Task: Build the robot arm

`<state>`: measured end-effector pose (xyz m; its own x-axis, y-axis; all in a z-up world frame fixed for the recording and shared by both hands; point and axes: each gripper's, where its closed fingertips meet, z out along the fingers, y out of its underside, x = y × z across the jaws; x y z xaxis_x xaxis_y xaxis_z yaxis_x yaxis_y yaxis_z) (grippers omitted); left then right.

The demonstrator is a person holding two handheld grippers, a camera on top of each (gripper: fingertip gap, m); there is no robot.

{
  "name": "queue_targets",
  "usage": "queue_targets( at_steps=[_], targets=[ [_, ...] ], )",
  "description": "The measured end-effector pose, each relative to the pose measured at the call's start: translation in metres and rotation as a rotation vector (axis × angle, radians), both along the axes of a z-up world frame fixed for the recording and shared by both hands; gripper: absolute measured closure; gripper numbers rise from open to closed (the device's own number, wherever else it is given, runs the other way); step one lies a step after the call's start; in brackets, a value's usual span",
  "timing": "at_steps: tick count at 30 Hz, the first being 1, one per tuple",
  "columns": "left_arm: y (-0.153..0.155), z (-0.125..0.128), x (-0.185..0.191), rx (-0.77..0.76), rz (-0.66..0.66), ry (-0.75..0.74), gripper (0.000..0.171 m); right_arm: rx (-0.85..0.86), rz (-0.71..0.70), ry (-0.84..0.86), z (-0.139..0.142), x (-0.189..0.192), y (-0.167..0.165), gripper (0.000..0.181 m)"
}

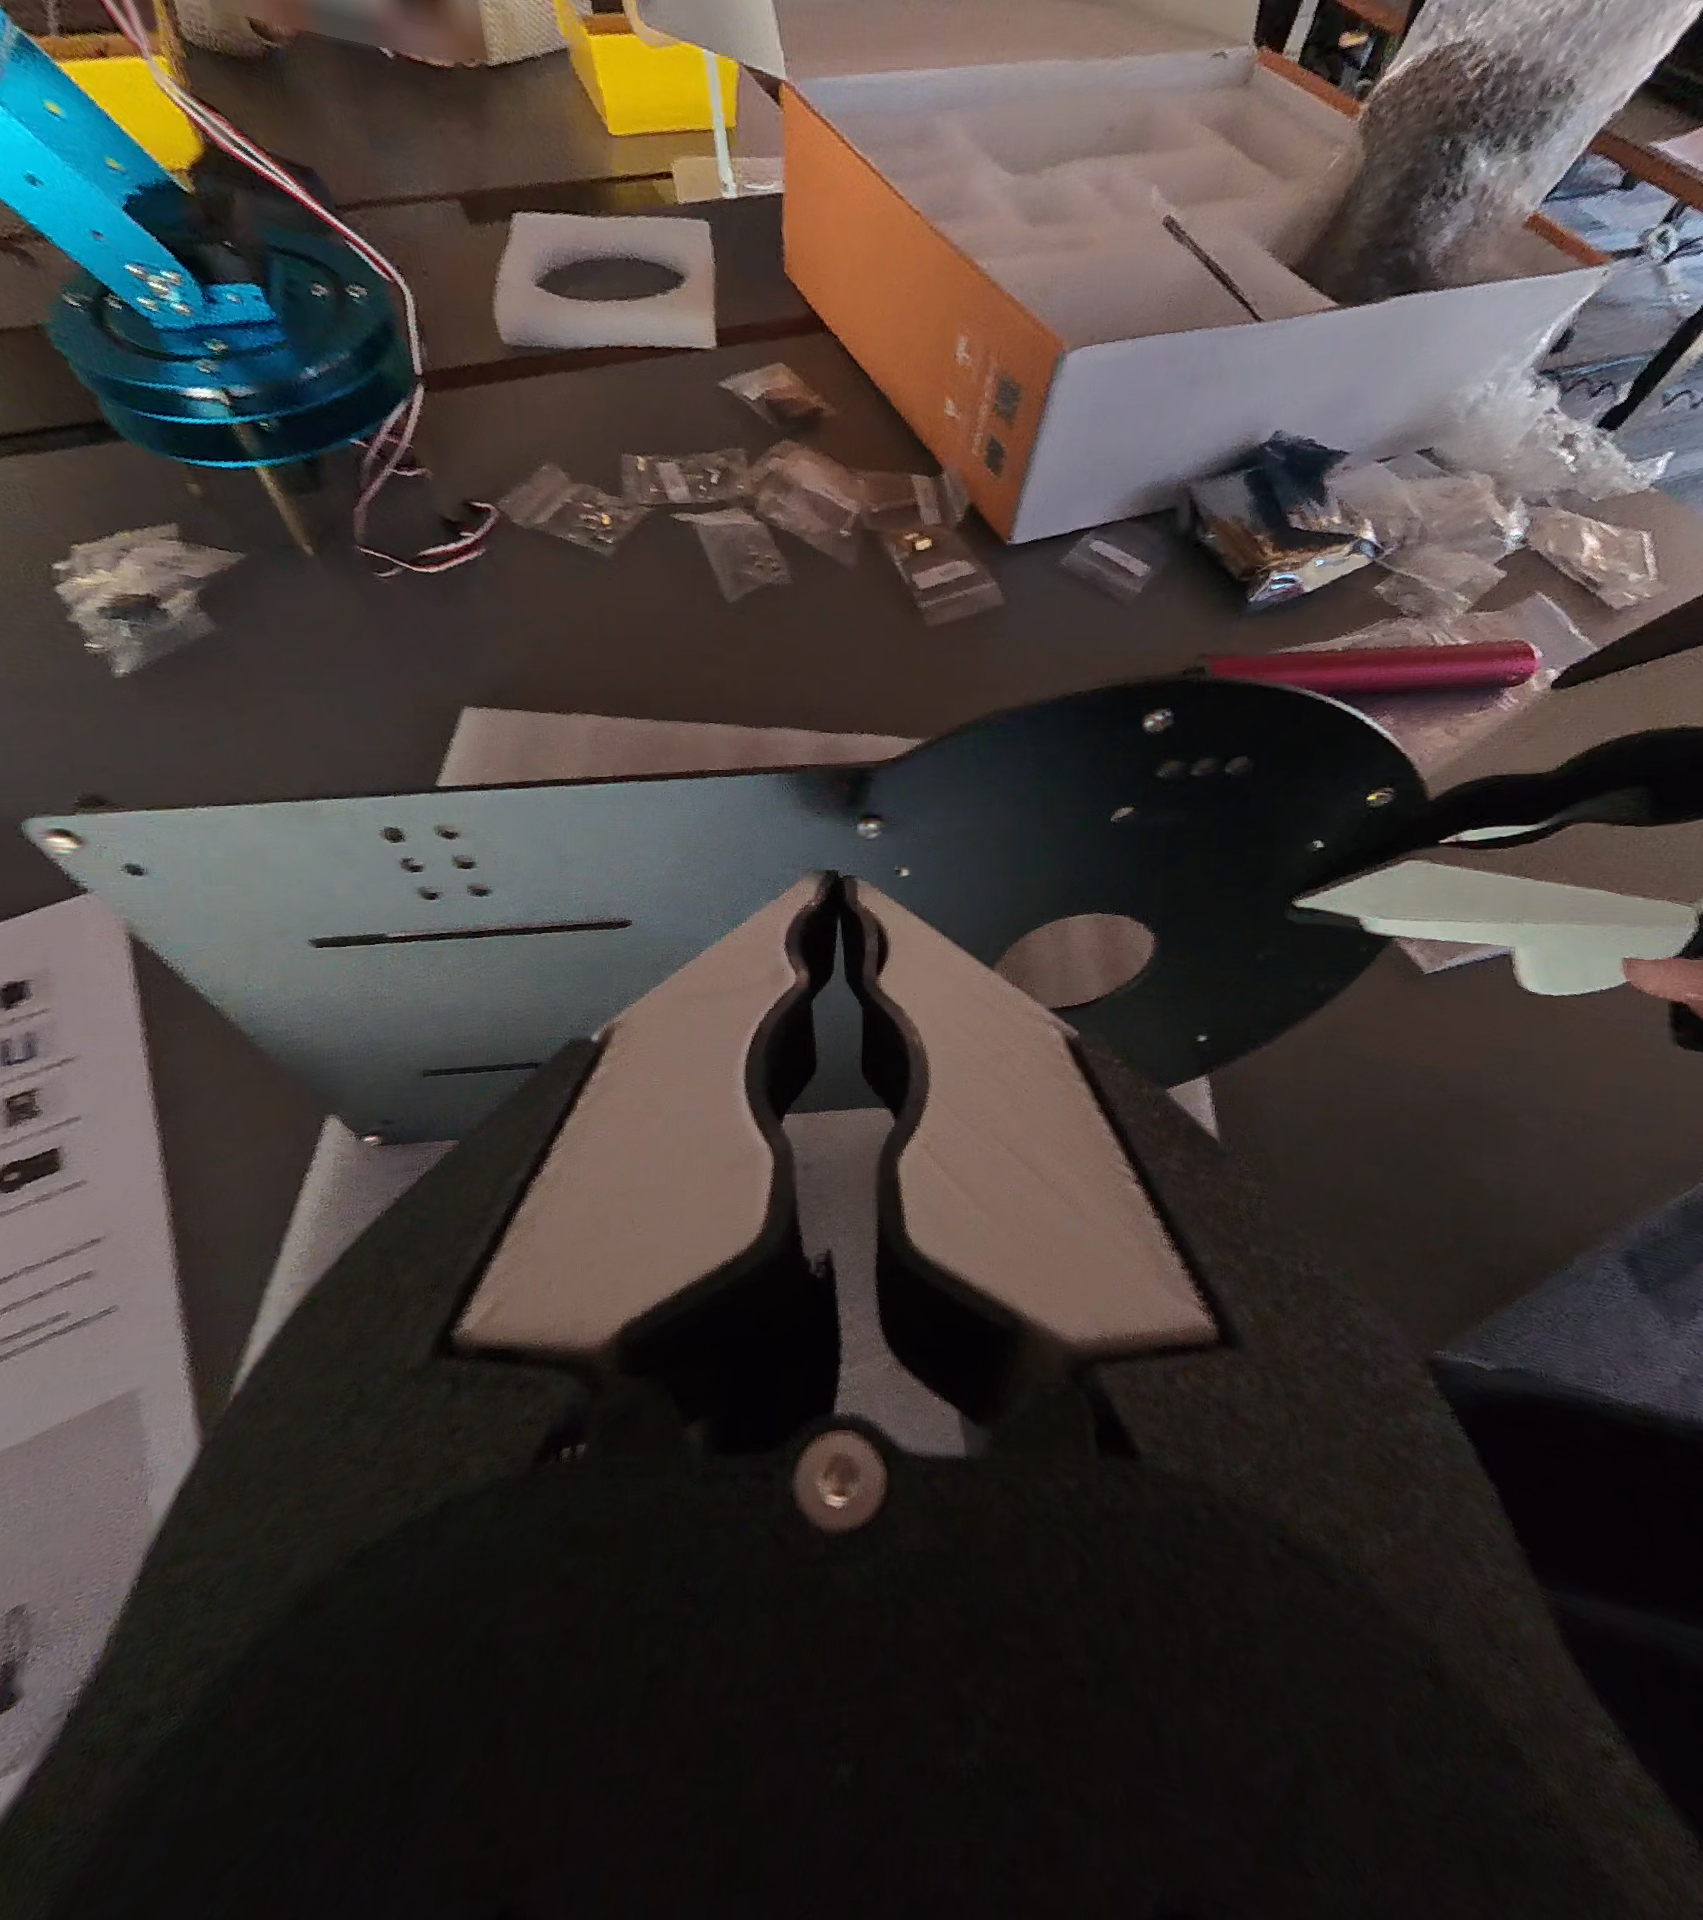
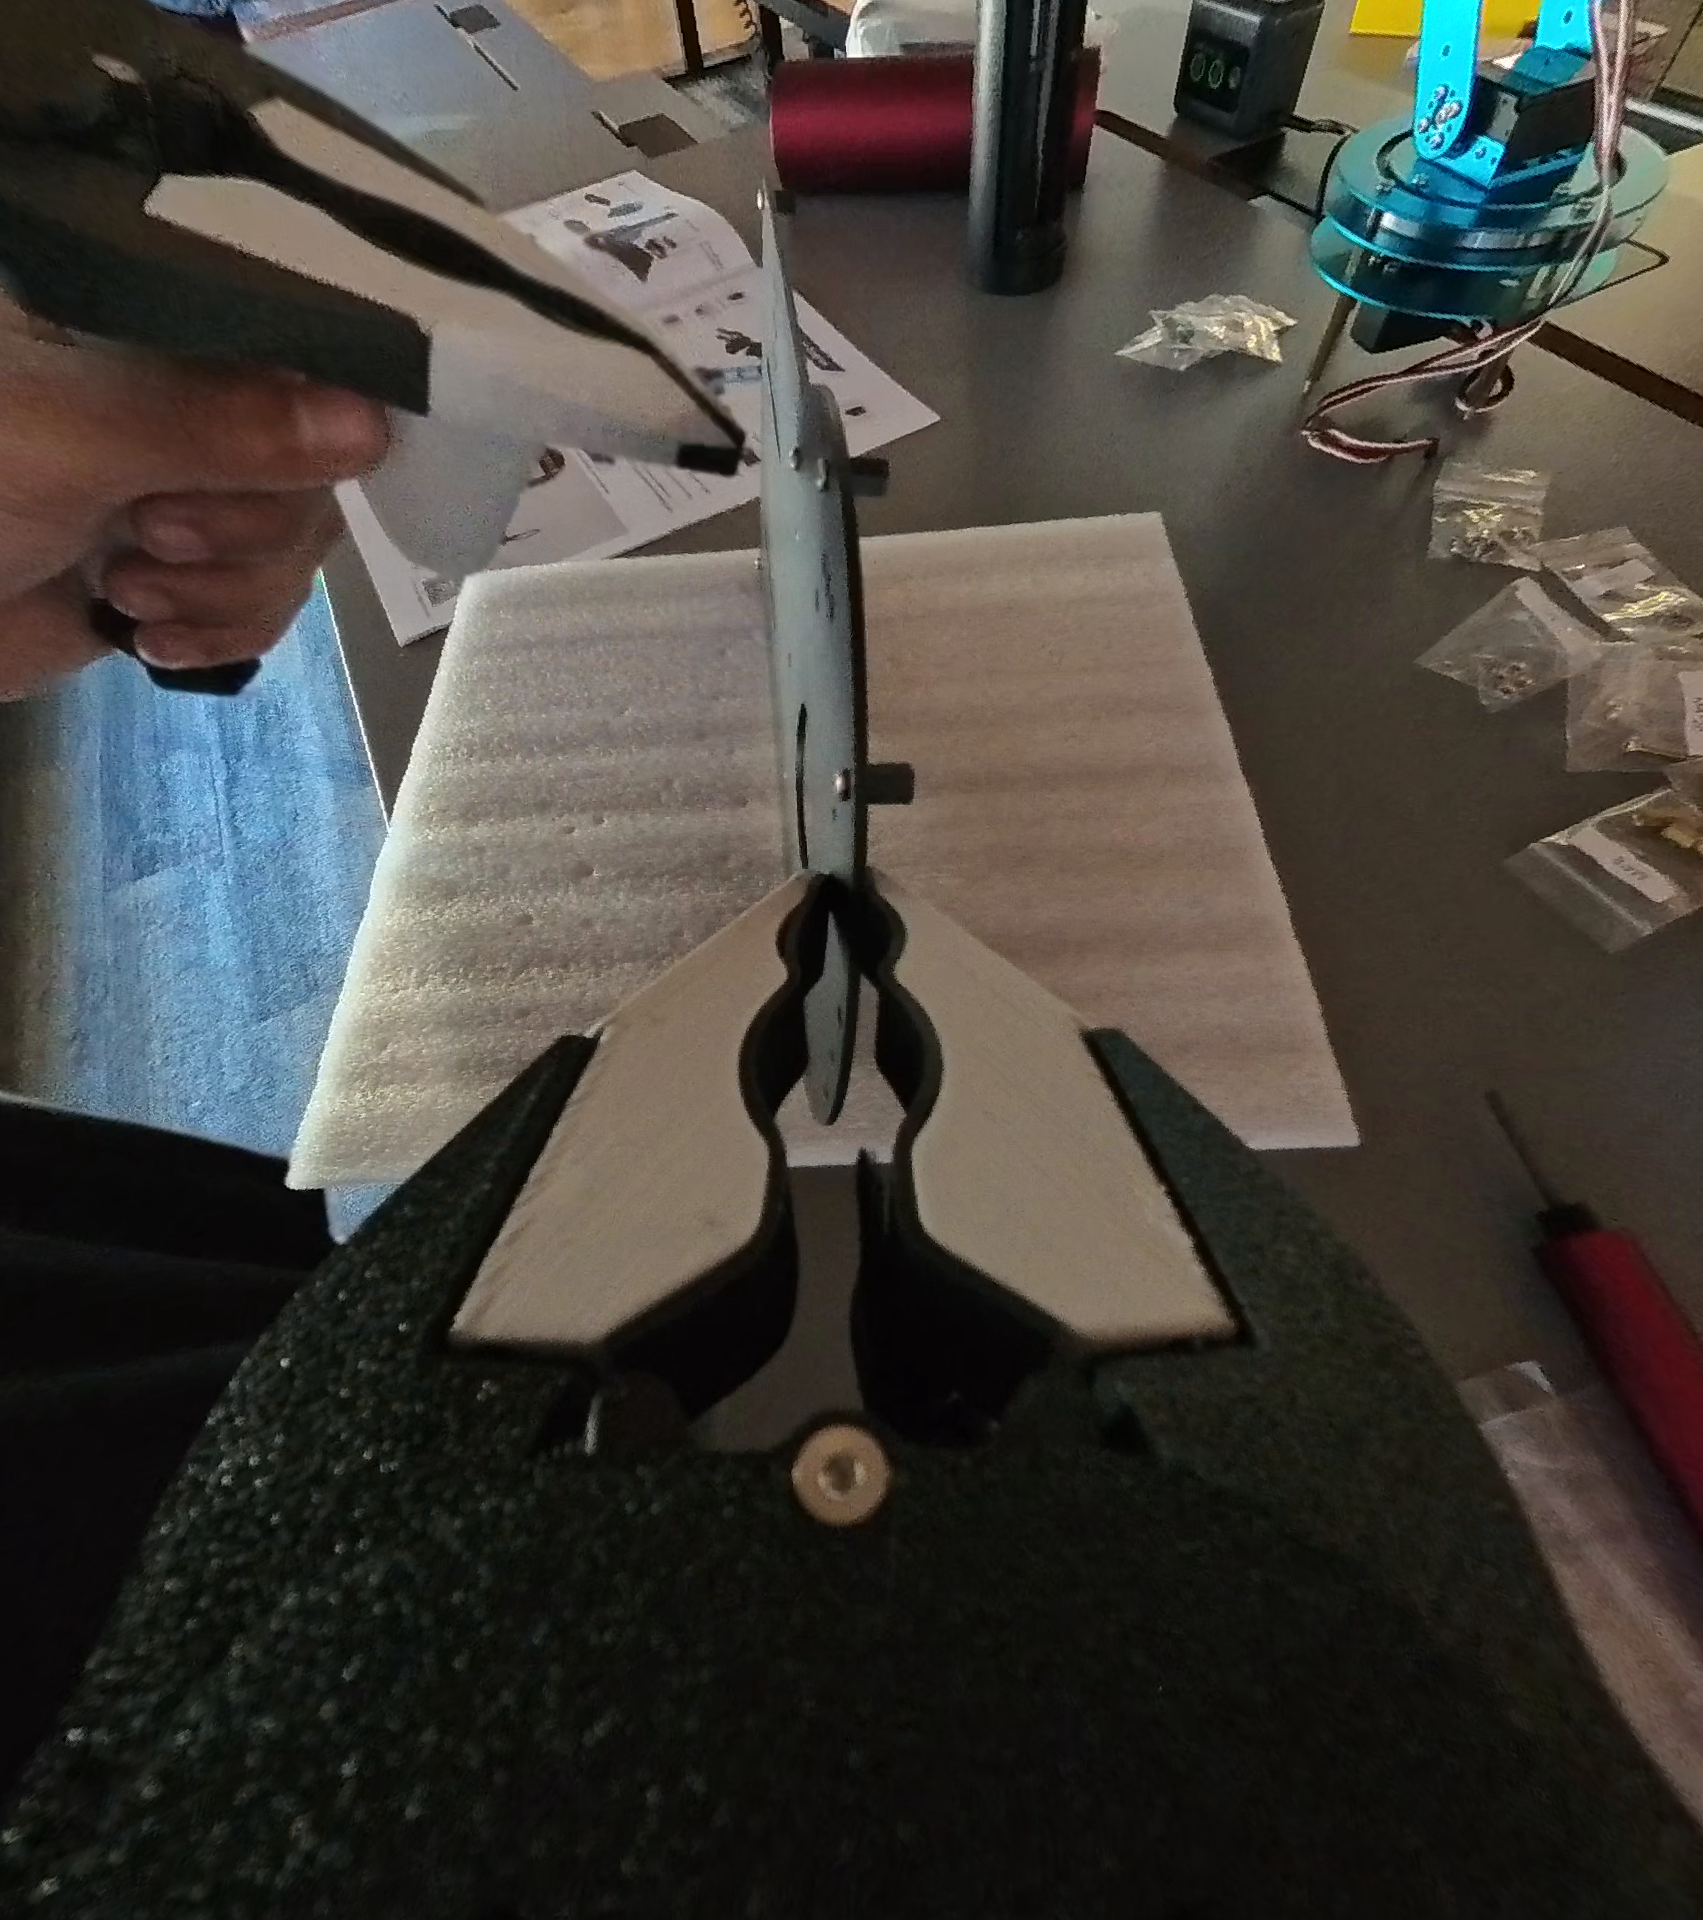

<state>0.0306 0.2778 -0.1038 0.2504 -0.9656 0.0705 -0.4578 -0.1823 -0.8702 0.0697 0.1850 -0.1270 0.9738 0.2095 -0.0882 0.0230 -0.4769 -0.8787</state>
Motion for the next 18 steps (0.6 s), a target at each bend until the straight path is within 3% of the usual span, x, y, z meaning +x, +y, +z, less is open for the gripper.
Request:
queue_targets(
  at_steps=[10,15,18],
  targets=[
    [-0.066,0.032,0.034,-0.006,-0.187,-0.070,0.171,0.005,0.013,-0.018,0.000,-0.001,-0.001,0.178],
    [-0.084,0.024,0.027,-0.048,-0.224,-0.058,0.171,0.008,0.011,0.000,0.000,0.002,0.000,0.177],
    [-0.069,0.007,0.003,-0.065,-0.166,-0.015,0.171,0.002,0.012,0.002,0.000,0.003,0.001,0.177]
  ],
)
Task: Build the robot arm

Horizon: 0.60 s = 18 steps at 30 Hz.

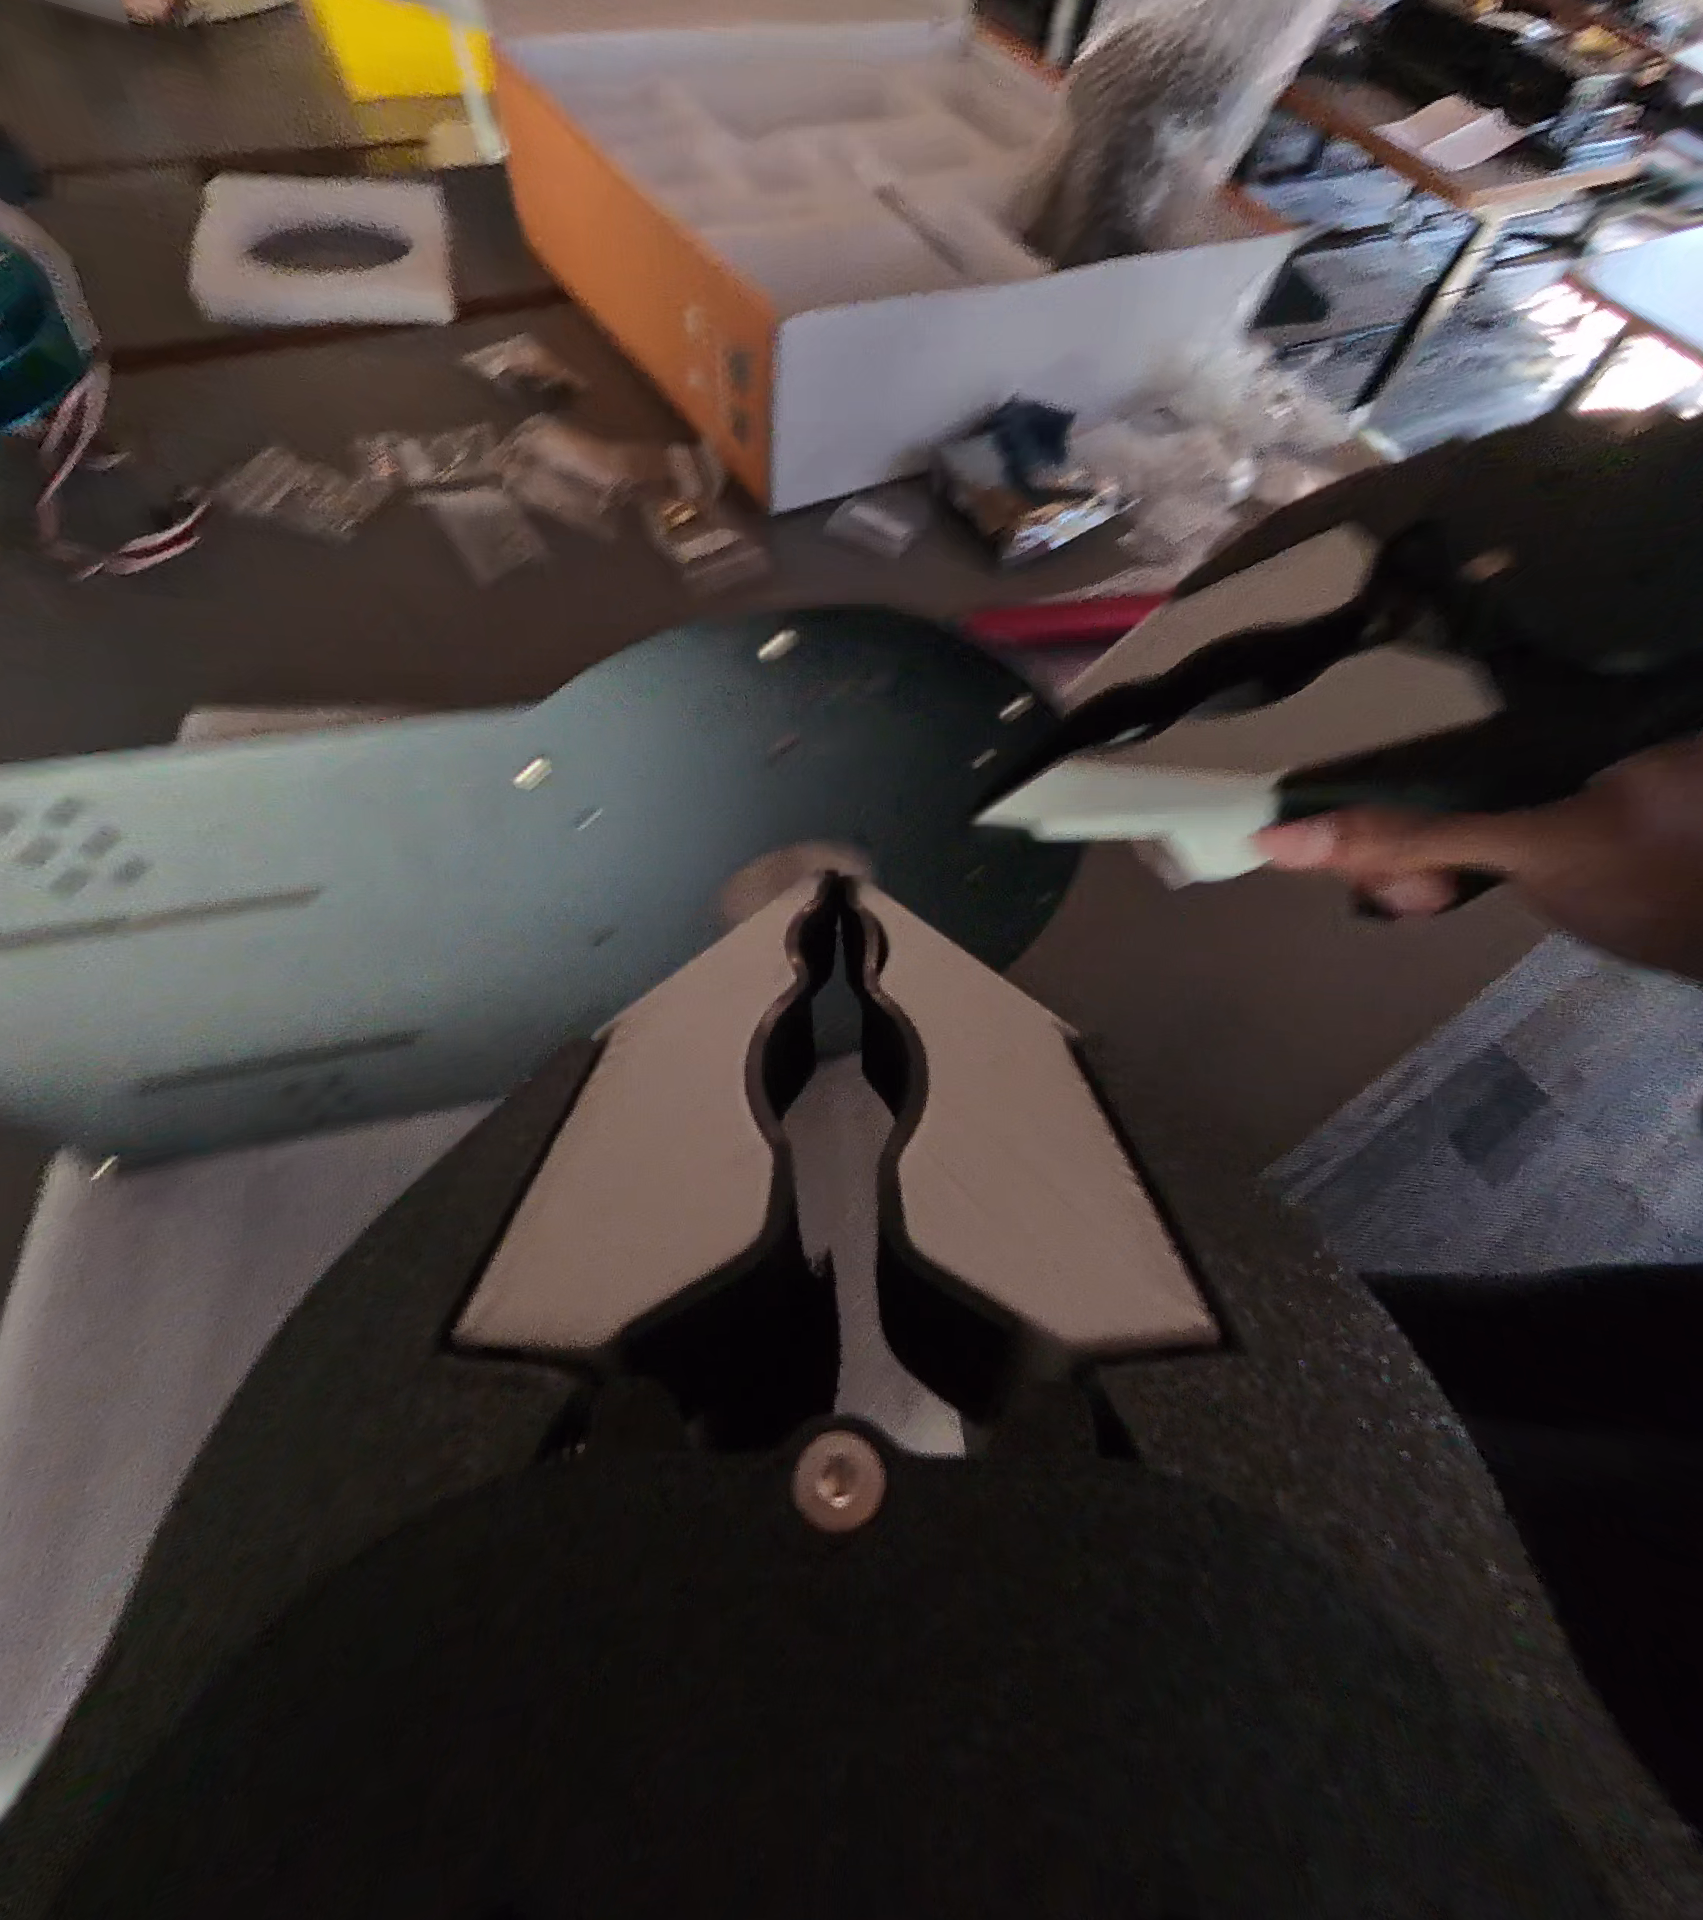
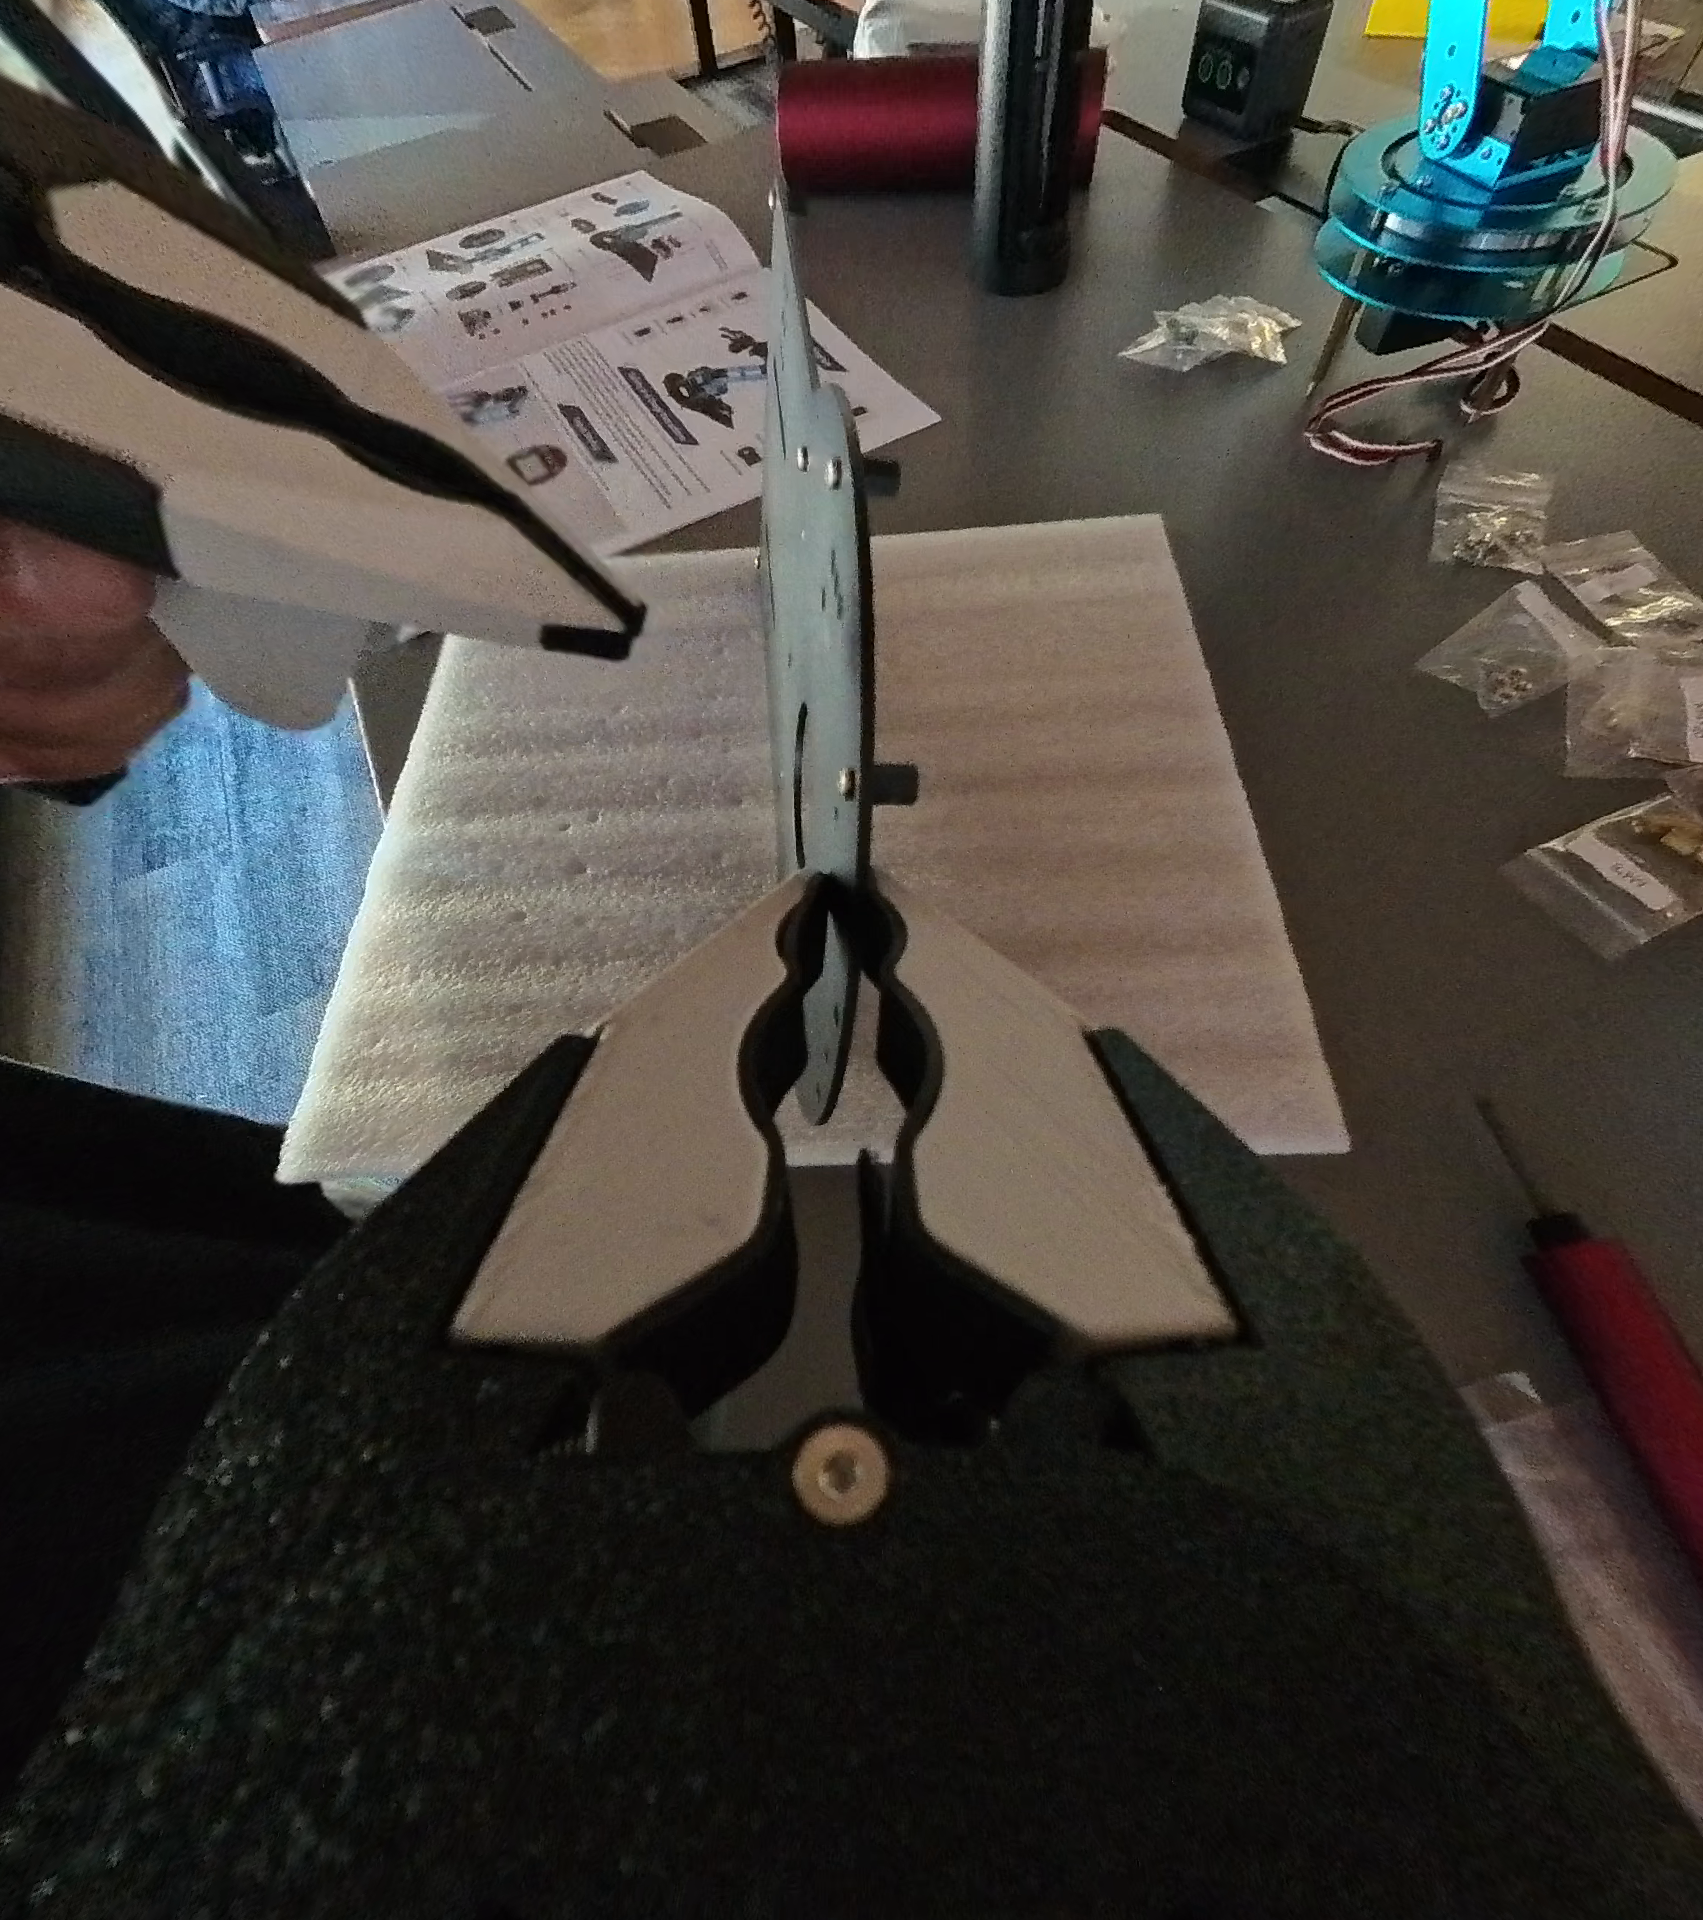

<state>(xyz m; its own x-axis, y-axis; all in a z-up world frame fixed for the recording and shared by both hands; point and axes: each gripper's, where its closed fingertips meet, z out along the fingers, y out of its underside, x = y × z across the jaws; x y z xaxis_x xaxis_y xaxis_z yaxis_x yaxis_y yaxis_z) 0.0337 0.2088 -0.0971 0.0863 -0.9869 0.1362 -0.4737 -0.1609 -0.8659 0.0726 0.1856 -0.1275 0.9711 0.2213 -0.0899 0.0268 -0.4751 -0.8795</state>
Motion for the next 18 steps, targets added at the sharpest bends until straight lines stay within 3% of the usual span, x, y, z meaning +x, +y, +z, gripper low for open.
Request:
queue_targets(
  at_steps=[4,9,11,14,18],
  targets=[
    [0.078,-0.026,-0.074,0.014,0.239,0.069,0.171,0.003,0.014,-0.017,0.001,-0.004,-0.001,0.178],
    [0.213,-0.053,-0.236,-0.019,0.664,0.140,0.168,0.024,0.062,-0.088,0.003,-0.021,-0.007,0.180],
    [0.254,-0.061,-0.297,-0.060,0.764,0.140,0.166,0.022,0.067,-0.127,0.003,-0.025,-0.009,0.180],
    [0.303,-0.069,-0.359,-0.068,0.813,0.118,0.165,-0.024,0.030,-0.058,0.002,-0.026,-0.009,0.180],
    [0.344,-0.080,-0.389,-0.043,0.741,0.153,0.157,-0.038,0.053,-0.058,0.002,-0.029,-0.010,0.181]
  ],
)
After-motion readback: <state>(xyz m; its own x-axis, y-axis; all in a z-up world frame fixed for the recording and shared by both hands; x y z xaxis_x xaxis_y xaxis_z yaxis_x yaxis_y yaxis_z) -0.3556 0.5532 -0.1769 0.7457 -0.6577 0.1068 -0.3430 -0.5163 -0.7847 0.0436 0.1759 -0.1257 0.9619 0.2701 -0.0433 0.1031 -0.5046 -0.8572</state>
